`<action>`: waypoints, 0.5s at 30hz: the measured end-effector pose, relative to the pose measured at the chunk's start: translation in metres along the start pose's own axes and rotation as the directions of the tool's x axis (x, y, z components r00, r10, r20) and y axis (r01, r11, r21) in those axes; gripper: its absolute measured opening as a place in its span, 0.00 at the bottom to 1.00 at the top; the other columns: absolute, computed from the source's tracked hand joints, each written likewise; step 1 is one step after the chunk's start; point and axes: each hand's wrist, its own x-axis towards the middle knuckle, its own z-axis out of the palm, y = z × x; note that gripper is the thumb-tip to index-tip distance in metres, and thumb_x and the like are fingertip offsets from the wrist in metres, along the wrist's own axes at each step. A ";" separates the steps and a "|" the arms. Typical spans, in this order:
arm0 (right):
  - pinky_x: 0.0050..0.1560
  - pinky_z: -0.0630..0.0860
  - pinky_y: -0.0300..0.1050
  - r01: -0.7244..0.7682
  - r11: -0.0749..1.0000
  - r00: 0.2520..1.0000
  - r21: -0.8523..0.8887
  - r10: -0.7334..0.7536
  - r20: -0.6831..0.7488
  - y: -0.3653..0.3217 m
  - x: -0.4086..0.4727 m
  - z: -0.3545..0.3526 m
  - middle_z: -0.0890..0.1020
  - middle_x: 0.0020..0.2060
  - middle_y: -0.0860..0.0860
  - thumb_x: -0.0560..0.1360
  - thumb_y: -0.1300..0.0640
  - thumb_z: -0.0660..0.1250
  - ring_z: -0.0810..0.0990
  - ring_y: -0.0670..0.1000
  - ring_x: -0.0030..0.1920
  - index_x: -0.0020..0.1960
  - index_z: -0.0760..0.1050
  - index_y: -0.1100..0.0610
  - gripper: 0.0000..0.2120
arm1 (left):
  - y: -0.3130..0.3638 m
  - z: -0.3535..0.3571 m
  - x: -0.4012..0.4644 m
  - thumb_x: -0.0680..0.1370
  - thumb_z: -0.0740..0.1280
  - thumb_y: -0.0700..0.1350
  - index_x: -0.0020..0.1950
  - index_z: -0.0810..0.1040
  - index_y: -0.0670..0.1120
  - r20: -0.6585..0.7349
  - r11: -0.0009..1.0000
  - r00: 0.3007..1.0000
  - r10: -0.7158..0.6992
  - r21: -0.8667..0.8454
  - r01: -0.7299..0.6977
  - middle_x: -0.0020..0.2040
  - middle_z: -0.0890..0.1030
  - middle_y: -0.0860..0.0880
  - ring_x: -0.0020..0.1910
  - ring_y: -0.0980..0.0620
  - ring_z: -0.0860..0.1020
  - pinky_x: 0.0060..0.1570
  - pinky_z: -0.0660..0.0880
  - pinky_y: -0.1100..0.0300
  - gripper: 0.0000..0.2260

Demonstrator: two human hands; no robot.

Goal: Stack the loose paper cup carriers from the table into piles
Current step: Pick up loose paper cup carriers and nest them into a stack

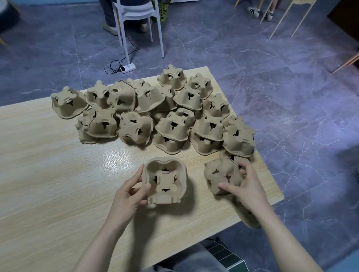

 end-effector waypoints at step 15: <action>0.41 0.69 0.30 0.321 0.924 0.945 0.205 -0.299 -0.132 -0.037 -0.014 0.001 0.78 0.41 0.47 0.71 0.69 0.72 0.74 0.44 0.39 0.42 0.81 0.45 0.18 | -0.005 0.006 0.001 0.78 0.69 0.41 0.70 0.70 0.64 -0.041 0.999 0.998 0.050 0.019 -0.049 0.60 0.77 0.42 0.37 0.58 0.75 0.40 0.79 0.64 0.25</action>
